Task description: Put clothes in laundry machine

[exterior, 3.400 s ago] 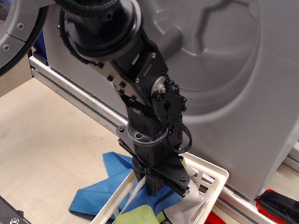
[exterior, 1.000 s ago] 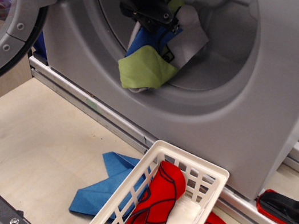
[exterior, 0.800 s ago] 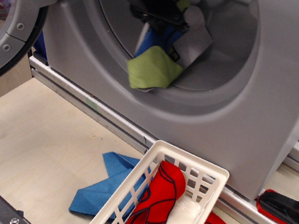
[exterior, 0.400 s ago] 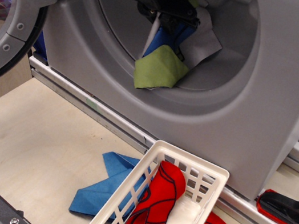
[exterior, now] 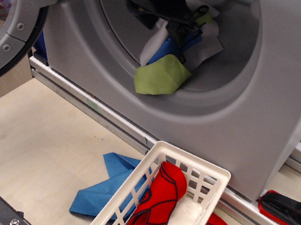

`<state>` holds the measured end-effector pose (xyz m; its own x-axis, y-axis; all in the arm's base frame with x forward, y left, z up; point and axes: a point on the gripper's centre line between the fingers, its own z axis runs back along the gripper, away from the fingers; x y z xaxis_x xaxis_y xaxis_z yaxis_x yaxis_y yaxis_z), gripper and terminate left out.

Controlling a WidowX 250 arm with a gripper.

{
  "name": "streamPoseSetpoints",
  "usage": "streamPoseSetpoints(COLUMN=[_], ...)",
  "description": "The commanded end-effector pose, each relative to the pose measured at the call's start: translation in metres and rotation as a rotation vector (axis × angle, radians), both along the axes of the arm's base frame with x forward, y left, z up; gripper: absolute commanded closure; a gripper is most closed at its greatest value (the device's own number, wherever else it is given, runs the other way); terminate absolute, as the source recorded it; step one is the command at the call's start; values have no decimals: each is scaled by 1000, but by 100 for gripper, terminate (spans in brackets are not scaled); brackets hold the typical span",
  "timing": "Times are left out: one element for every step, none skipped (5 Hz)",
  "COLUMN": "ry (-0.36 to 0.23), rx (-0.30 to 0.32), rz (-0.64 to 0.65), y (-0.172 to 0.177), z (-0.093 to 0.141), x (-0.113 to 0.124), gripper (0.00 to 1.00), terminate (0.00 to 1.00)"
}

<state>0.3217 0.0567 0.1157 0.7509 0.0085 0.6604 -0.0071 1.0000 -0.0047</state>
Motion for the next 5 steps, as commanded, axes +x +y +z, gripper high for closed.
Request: streamPoseSetpoints(ry=[-14, 15, 38, 88, 88], rx=[19, 22, 2, -15, -15], rz=[-46, -92, -128, -132, -132], y=[0, -8, -17, -27, -27], z=[28, 31, 39, 56, 56], x=[-45, -65, -80, -85, -85], gripper=[0, 0, 0, 0, 0], terminate=[0, 0, 0, 0, 100])
